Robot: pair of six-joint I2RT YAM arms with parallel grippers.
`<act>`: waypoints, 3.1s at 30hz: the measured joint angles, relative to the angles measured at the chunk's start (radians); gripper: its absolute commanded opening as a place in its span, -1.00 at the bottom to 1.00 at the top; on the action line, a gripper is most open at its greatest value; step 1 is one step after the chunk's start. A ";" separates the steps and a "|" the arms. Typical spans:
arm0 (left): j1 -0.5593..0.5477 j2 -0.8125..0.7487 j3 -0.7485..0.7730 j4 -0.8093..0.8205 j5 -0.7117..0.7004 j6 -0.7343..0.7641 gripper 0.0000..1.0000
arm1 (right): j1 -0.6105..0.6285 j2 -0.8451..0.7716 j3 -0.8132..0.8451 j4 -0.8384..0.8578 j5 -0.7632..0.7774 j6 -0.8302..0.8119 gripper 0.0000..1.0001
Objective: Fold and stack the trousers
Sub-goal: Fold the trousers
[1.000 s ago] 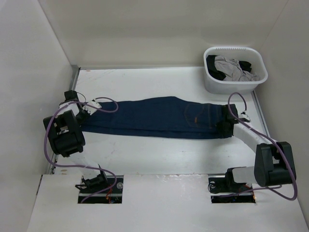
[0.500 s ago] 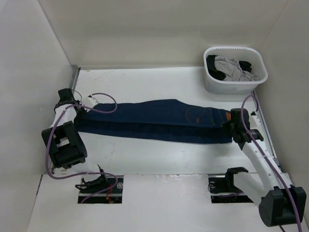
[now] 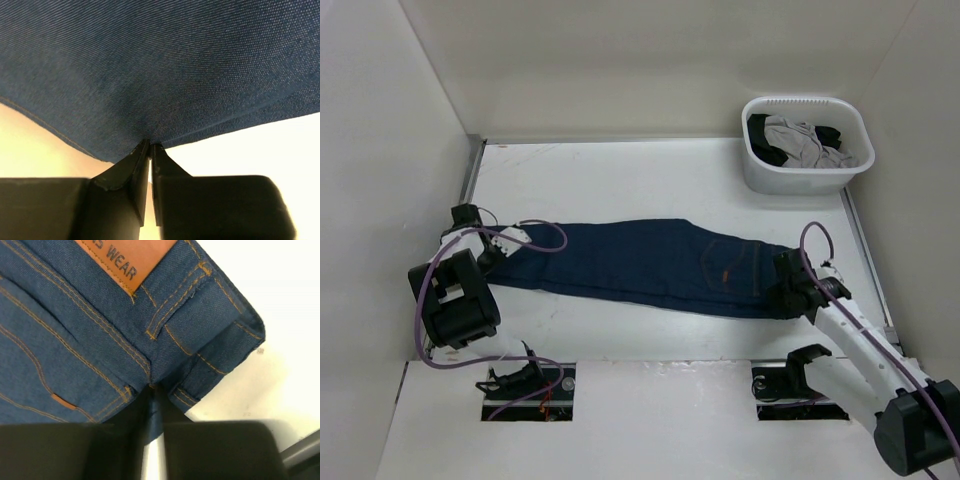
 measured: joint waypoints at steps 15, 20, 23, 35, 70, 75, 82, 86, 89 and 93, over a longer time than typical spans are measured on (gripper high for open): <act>0.029 0.028 0.048 0.000 -0.013 0.009 -0.26 | -0.078 0.058 -0.054 0.009 -0.069 0.210 0.75; 0.034 0.028 0.074 -0.002 -0.012 0.010 -0.02 | -0.185 0.200 -0.009 0.103 -0.090 0.176 0.11; 0.048 0.028 0.098 -0.006 -0.008 0.008 0.12 | -0.227 0.261 0.003 0.171 -0.094 0.132 -0.79; -0.036 0.044 0.169 0.021 -0.002 -0.079 0.27 | -0.364 0.034 0.173 0.131 0.146 -0.256 -1.00; -0.270 0.239 0.236 0.113 -0.141 -0.246 0.26 | 0.785 0.784 0.578 0.627 -0.054 -0.869 1.00; -0.262 0.240 0.237 0.121 -0.142 -0.246 0.26 | 0.782 0.651 0.503 0.660 -0.219 -0.893 1.00; -0.243 0.240 0.239 0.128 -0.140 -0.247 0.29 | 0.409 0.161 0.245 0.603 -0.088 -0.574 1.00; -0.241 0.240 0.240 0.127 -0.140 -0.247 0.28 | 0.175 0.117 0.090 0.518 -0.072 -0.436 1.00; -0.238 0.240 0.240 0.129 -0.140 -0.246 0.28 | 0.134 0.145 -0.021 0.512 -0.140 -0.402 1.00; -0.230 0.240 0.240 0.131 -0.142 -0.246 0.29 | 0.109 0.206 -0.079 0.546 -0.211 -0.365 0.85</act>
